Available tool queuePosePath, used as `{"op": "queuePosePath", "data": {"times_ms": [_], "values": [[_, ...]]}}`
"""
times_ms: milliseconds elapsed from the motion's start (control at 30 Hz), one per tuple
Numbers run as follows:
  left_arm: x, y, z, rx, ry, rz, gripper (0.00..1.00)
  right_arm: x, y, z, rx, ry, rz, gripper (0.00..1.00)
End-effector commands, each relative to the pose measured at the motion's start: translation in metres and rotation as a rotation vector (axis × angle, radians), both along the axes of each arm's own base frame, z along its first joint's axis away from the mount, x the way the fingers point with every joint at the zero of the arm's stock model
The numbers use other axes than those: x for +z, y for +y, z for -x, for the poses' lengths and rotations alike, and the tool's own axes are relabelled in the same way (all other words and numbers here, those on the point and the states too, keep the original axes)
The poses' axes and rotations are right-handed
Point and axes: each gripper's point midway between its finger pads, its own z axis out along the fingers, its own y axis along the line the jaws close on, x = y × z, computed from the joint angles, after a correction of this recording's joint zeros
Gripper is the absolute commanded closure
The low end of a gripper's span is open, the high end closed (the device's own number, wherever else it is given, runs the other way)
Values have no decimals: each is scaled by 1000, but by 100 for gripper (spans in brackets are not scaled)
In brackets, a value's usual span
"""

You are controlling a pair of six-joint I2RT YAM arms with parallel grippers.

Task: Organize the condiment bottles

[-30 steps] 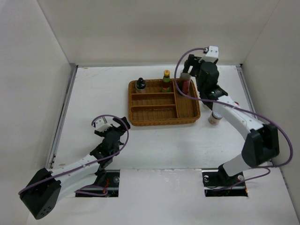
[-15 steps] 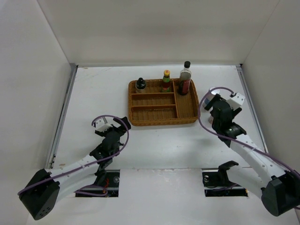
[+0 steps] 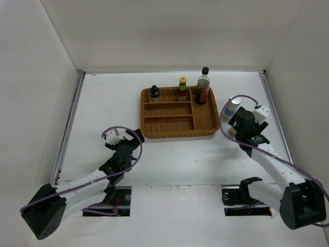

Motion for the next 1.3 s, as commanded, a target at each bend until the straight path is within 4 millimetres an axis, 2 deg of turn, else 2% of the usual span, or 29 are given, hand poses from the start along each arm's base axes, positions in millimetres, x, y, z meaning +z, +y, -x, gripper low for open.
{"op": "queuePosePath", "data": {"times_ms": [0, 233, 333, 400, 500, 533, 633, 733, 833, 967, 1100, 1167, 1267], "values": [[7, -3, -2, -3, -27, 27, 0, 14, 8, -24, 68, -70, -37, 5], [7, -2, -2, 1, -27, 27, 0, -14, 8, -36, 77, 12, -35, 6], [7, -2, -3, 1, -25, 25, 0, -19, 9, -39, 75, 16, -32, 17], [4, -3, -4, 2, -16, 18, 0, -19, 8, -41, 65, 12, -27, 32], [6, -2, -3, 3, -24, 25, 0, -6, 0, -38, 25, -21, 16, 46], [6, -1, -3, 5, -24, 25, 0, 1, 3, -35, 28, -36, 34, 48], [4, 0, -4, 11, -17, 19, 0, 34, 19, -25, 79, -110, 64, 49], [8, 1, -4, 12, -32, 34, 0, 69, 42, -18, 162, -183, 47, 50], [8, 5, -5, 26, -32, 34, 0, 100, 91, -24, 311, -245, -9, 49], [6, 11, -6, 46, -31, 37, 0, 126, 186, -49, 532, -303, -86, 48], [0, 14, -7, 61, -9, 25, 0, 143, 288, -73, 735, -348, -148, 48], [-2, 16, -6, 63, -9, 39, 0, 145, 338, -81, 833, -353, -166, 48], [-2, 16, -6, 62, -11, 46, 0, 144, 388, -91, 919, -361, -155, 48]]}}
